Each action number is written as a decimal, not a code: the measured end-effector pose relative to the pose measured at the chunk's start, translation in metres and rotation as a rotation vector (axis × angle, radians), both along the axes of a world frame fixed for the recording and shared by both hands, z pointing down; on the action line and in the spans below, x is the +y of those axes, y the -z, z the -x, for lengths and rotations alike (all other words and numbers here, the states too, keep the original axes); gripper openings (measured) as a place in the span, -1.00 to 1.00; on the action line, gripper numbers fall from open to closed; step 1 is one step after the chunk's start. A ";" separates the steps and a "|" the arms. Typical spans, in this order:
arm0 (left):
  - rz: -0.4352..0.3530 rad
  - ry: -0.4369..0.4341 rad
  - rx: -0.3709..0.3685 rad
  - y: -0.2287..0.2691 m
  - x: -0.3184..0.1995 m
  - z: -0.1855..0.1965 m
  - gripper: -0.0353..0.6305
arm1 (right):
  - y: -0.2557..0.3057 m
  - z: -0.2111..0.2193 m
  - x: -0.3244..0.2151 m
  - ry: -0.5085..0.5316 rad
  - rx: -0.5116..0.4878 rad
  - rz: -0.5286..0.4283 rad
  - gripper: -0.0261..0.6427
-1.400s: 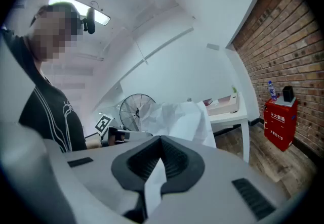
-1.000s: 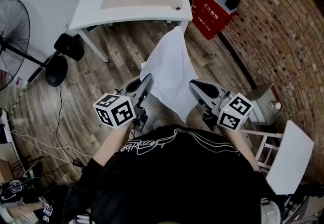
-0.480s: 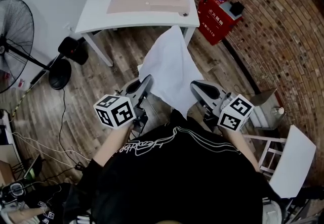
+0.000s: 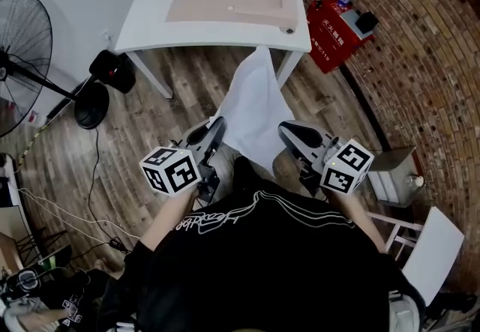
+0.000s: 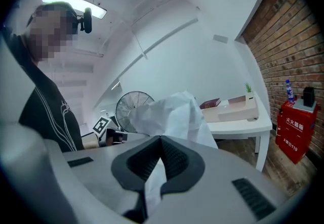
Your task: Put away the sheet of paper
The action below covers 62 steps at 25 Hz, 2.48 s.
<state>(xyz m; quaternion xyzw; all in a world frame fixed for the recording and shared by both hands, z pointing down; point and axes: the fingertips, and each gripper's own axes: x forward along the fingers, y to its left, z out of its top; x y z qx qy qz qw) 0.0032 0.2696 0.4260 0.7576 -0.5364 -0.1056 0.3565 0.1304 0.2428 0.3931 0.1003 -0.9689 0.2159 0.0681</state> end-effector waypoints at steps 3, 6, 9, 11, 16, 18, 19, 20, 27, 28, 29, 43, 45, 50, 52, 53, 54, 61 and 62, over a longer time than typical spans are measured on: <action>0.018 0.015 0.011 -0.007 -0.027 0.020 -0.79 | -0.006 0.021 -0.031 0.009 0.003 0.020 -0.91; 0.037 0.027 0.018 -0.013 -0.058 0.040 -0.79 | -0.012 0.044 -0.067 0.021 0.007 0.043 -0.91; 0.049 0.039 0.012 -0.015 -0.097 0.062 -0.80 | -0.010 0.070 -0.112 0.038 -0.004 0.040 -0.91; 0.059 0.050 0.009 -0.015 -0.122 0.078 -0.80 | -0.007 0.088 -0.139 0.048 -0.015 0.037 -0.91; 0.065 0.078 -0.012 -0.009 -0.171 0.115 -0.79 | -0.001 0.120 -0.191 0.065 -0.046 0.030 -0.91; 0.057 0.089 -0.022 -0.005 -0.186 0.127 -0.79 | 0.000 0.126 -0.205 0.063 -0.055 0.028 -0.91; 0.051 0.095 -0.028 -0.003 -0.192 0.132 -0.80 | 0.000 0.128 -0.211 0.062 -0.058 0.027 -0.91; 0.044 0.102 -0.033 0.000 -0.197 0.137 -0.80 | 0.000 0.129 -0.217 0.062 -0.061 0.026 -0.91; -0.002 0.136 -0.073 0.020 -0.221 0.166 -0.80 | 0.017 0.133 -0.239 0.048 -0.088 -0.021 -0.91; -0.006 0.140 -0.077 0.022 -0.223 0.170 -0.80 | 0.019 0.133 -0.241 0.044 -0.091 -0.026 -0.91; -0.009 0.143 -0.080 0.025 -0.226 0.175 -0.80 | 0.022 0.133 -0.243 0.039 -0.094 -0.030 -0.91; -0.044 0.052 -0.084 0.039 -0.299 0.236 -0.80 | 0.022 0.161 -0.308 -0.058 -0.093 -0.011 -0.91; -0.043 0.028 -0.062 0.042 -0.313 0.242 -0.80 | 0.024 0.168 -0.324 -0.078 -0.094 -0.008 -0.91; -0.057 -0.026 -0.032 0.051 -0.347 0.259 -0.79 | 0.036 0.183 -0.355 -0.116 -0.098 -0.025 -0.91; -0.059 -0.036 -0.007 0.052 -0.360 0.267 -0.80 | 0.038 0.188 -0.364 -0.133 -0.095 -0.027 -0.91; -0.059 -0.042 0.003 0.053 -0.367 0.270 -0.80 | 0.038 0.189 -0.368 -0.143 -0.093 -0.027 -0.91; -0.058 -0.048 0.010 0.053 -0.373 0.273 -0.80 | 0.037 0.190 -0.372 -0.153 -0.089 -0.026 -0.91; -0.063 -0.101 0.088 0.051 -0.414 0.279 -0.80 | 0.031 0.194 -0.394 -0.221 -0.061 -0.019 -0.91; -0.058 -0.108 0.101 0.050 -0.419 0.279 -0.80 | 0.030 0.195 -0.397 -0.230 -0.057 -0.019 -0.91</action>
